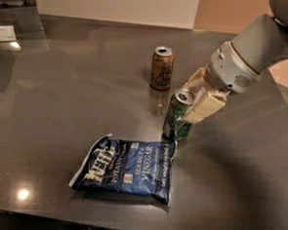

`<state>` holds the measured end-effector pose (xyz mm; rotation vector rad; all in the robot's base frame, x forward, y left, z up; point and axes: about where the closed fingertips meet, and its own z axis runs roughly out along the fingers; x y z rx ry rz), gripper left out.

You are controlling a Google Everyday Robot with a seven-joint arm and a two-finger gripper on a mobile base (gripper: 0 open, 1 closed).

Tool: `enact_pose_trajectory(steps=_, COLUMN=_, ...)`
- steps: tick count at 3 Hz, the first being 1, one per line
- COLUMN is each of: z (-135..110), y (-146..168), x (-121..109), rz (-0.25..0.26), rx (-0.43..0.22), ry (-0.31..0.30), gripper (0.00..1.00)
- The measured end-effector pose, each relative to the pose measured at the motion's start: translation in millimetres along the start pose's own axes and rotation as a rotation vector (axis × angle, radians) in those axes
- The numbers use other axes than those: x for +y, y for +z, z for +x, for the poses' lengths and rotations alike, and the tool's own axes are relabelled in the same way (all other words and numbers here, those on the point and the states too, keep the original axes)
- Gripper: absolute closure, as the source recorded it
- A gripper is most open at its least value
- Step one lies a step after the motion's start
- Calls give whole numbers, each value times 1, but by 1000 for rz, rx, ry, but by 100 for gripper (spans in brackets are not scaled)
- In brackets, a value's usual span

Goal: Move green can near blue chip bag

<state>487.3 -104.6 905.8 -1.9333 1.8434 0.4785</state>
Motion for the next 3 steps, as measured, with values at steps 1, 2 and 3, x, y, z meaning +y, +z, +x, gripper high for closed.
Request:
enact_pose_trajectory(steps=1, z=-2, y=0, x=0, rz=3, rx=0, ry=-3, gripper=13)
enact_pose_trajectory(steps=2, z=-3, y=0, x=0, rz=5, rx=0, ry=-5, gripper=0)
enact_pose_trajectory(steps=3, z=-3, y=0, x=0, rz=5, rx=0, ry=-5, gripper=0)
